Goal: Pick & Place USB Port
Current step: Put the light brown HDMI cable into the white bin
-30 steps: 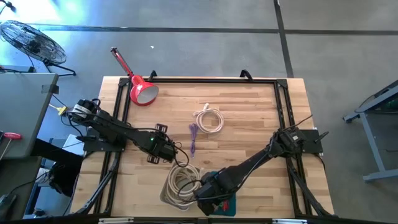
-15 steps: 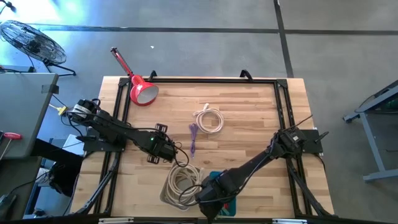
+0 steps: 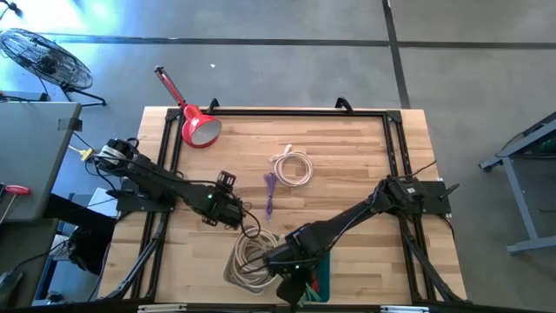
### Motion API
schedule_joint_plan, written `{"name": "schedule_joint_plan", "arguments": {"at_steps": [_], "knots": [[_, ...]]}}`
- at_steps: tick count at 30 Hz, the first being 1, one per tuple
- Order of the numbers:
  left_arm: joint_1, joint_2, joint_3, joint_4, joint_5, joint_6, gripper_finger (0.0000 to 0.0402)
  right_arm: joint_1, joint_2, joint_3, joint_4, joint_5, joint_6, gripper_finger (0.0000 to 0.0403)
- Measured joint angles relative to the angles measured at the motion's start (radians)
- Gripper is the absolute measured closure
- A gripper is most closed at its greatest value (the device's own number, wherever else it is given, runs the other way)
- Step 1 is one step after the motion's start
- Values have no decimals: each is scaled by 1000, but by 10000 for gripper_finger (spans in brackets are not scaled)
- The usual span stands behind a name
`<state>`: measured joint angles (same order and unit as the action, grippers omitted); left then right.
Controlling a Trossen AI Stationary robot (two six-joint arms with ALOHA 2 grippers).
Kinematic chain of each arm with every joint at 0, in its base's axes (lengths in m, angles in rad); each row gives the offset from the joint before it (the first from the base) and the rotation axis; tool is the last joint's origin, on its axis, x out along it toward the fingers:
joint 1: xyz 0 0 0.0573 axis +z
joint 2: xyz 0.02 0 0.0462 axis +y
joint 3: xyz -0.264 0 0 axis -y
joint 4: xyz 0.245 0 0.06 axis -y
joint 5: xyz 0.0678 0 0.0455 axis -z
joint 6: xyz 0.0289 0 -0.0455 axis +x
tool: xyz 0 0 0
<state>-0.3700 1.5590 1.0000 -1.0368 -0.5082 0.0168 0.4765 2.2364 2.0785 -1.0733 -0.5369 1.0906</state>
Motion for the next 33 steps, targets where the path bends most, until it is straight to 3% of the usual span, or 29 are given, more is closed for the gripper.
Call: {"name": "schedule_joint_plan", "arguments": {"at_steps": [9, 14, 17, 21, 28, 33], "knots": [[-98, -201, 42, -192, -20, -127, 229, -48, -1, 0, 4, 61, -377, 238], [-174, -367, 68, -169, -164, -152, 229, -116, -1, 0, -88, 77, -479, 238], [-203, -446, 68, -143, -273, -153, 229, -158, -1, 0, -178, 141, -618, 238], [-213, -513, 54, -109, -322, -153, 229, -211, -2, 0, -331, 309, -839, 238], [-213, -528, 27, -106, -320, -154, 229, -292, -2, 0, -428, 804, -1101, 238], [-213, -528, -28, -60, -320, -161, 229, -360, -2, 0, -422, 945, -1251, 238]]}}
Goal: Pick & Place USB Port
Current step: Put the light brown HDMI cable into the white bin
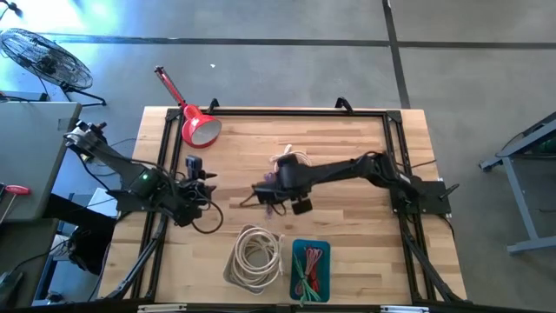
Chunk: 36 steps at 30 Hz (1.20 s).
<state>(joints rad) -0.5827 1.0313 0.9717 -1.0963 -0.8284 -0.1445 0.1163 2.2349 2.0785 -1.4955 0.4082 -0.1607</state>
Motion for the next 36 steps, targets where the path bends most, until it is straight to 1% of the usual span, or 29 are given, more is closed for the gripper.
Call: {"name": "schedule_joint_plan", "arguments": {"at_steps": [4, 6, 8, 12, 17, 22, 24, 28, 31, 33, 36], "knots": [[0, 0, -59, 18, 12, 0, 229, -77, -1, 2, -48, -13, -86, 238], [0, 0, -86, 31, 9, -3, 229, -129, -6, 2, -75, -53, -90, 238], [0, 0, -108, 36, 3, -29, 229, -184, -23, 2, -74, -138, -95, 238], [0, 0, -135, 33, 0, -76, 229, -293, -66, 4, -61, -368, -124, 238], [0, 0, -137, 51, 2, -89, 229, -401, -68, 3, -24, -519, -111, 238], [0, 0, -137, 66, -3, -88, 229, -452, -55, 1, 55, -672, -164, 238], [0, 0, -137, 73, -3, -88, 229, -452, -55, 2, 64, -708, -168, 238], [0, 0, -137, 77, -9, -86, 229, -435, -55, -9, 84, -715, -202, 238], [0, 0, -137, 78, -32, -86, 229, -412, -53, -86, 158, -740, -254, 238], [1, 0, -137, 77, -46, -85, 229, -393, -48, -165, 199, -760, -283, 238], [1, 0, -137, 82, -46, -68, 229, -371, -48, -263, 277, -722, -311, 238]]}}
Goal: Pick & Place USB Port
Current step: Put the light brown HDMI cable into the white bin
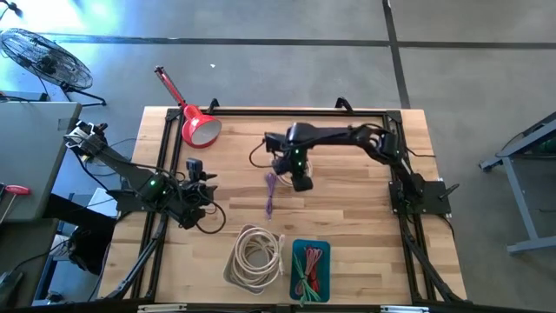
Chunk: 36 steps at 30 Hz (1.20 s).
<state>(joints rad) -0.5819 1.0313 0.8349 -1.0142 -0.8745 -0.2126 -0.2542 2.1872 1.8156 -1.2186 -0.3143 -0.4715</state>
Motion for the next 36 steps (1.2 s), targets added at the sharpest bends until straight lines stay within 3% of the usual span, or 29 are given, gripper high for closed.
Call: {"name": "schedule_joint_plan", "arguments": {"at_steps": [5, 17, 23, 29, 36], "knots": [[0, 0, 0, 17, -4, 6, 229, 5, 0, -126, 140, 135, 21, 238], [0, 0, 1, 24, -11, 6, 229, -3, -13, -301, 350, 77, 26, 238], [0, 0, 1, 24, -11, 6, 229, -3, -8, -284, 334, 81, 26, 238], [0, 0, 1, 23, -11, 6, 229, -1, 5, -173, 220, 108, 27, 238], [0, 0, 1, 21, -5, 6, 229, 6, 3, -132, 217, 54, 49, 238]]}}
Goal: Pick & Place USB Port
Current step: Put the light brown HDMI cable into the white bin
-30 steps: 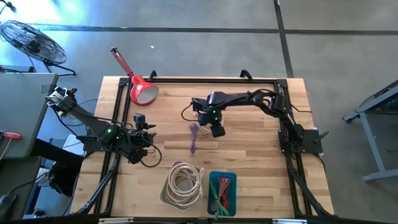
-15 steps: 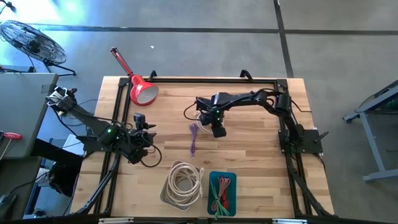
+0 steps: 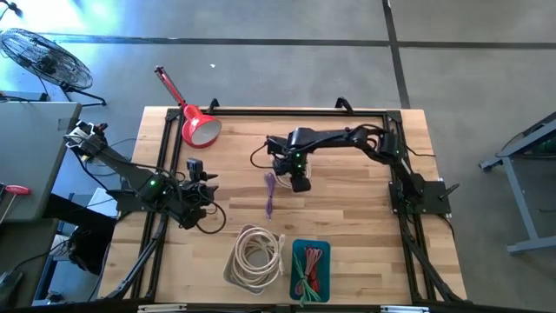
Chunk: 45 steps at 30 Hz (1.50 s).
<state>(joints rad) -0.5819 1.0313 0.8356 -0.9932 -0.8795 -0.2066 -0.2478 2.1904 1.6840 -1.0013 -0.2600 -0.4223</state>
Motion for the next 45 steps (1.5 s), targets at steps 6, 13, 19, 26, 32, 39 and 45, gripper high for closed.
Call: {"name": "schedule_joint_plan", "arguments": {"at_steps": [6, 13, 19, 26, 32, 39, 45], "knots": [[0, 0, 0, -1, 7, 0, 229, 20, 0, 0, 14, -9, 7, 238], [0, 0, 0, -1, 21, 0, 229, 59, -1, 0, 64, -38, 54, 238], [0, 0, 0, -2, 21, 0, 229, 101, -2, 1, 65, -39, 52, 238], [0, 0, 0, -3, 15, 0, 229, 141, -3, 2, 65, -39, 67, 238], [0, 0, 0, -3, 5, 0, 229, 173, -4, 2, 62, -39, 104, 238], [0, 0, 0, -3, 5, 0, 229, 192, -4, 2, 30, -39, 104, 238], [0, 0, 0, -3, 5, 0, 229, 191, -4, 2, 34, -39, 109, 238]]}}
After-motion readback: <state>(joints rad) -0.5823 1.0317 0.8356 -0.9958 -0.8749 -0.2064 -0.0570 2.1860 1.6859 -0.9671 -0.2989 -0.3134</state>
